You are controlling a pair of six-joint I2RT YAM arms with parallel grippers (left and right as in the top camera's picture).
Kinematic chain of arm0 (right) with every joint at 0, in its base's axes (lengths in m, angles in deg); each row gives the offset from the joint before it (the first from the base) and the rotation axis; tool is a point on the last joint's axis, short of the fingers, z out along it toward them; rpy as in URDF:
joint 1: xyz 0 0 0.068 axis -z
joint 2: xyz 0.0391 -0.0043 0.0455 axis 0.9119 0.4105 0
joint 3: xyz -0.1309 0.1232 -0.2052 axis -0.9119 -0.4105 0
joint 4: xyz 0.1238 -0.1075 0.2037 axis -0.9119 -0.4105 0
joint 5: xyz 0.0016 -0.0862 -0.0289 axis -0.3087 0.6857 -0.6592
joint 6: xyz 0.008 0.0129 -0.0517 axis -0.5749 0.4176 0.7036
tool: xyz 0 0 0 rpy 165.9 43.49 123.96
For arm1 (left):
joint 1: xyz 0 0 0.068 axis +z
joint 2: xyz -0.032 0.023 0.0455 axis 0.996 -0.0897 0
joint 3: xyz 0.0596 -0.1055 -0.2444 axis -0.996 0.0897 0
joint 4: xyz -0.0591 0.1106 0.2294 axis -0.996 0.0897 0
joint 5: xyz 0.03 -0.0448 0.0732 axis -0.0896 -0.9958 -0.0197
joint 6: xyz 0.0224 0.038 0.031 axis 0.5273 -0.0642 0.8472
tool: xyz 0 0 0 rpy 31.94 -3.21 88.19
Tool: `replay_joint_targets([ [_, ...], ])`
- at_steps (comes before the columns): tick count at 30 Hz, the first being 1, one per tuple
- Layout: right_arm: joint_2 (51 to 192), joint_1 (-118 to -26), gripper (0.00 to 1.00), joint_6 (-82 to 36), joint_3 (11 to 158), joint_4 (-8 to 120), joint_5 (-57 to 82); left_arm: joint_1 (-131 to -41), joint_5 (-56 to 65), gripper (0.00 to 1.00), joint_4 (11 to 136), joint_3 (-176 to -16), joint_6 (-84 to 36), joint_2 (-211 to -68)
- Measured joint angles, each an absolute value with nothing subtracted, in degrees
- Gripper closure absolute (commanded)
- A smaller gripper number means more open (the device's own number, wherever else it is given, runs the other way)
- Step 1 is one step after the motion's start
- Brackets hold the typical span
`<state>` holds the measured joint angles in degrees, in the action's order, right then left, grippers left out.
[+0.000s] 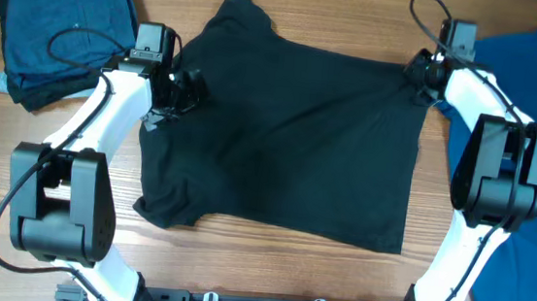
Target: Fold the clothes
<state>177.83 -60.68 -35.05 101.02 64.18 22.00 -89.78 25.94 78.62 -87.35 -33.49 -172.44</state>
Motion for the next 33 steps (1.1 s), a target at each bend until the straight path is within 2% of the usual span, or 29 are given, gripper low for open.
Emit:
replay_joint_targets([
  [3,178.35,-60.4,0.03,-34.02,109.92,51.92,22.94,-89.85,25.74,0.0,78.36,-87.33,-32.07,-172.44],
  [5,177.98,-60.31,0.02,-33.65,118.29,42.69,23.36,-89.85,25.7,0.01,78.18,-87.35,-31.35,-172.41],
  [8,174.96,-60.29,0.01,-33.5,124.98,33.82,22.42,-89.85,25.7,0.0,78.4,-88.58,-30.93,-172.24],
  [13,164.3,-60.31,0.01,-33.34,127.19,22.28,17.28,-90.46,25.68,0.01,79.6,-91.53,-30.71,-171.1],
  [16,160.28,-60.31,0.01,-33.34,127.62,16.22,16.08,-90.66,25.48,0.08,83.78,-92.45,-30.23,-170.95],
  [20,158.33,-60.29,0.02,-33.34,127.65,7.96,14.77,-90.66,25.52,0.09,89.52,-94.5,-29.47,-169.75],
  [26,153.63,-60.38,0.01,-35.12,127.56,-2.79,14.51,-90.66,27.08,0.03,98.62,-95.0,-32.68,-156.02],
  [33,138.55,-63.33,0.0,-44.99,118.27,-3.25,20.43,-90.66,29.85,0.0,112.67,-96.03,-42.49,-142.23],
])
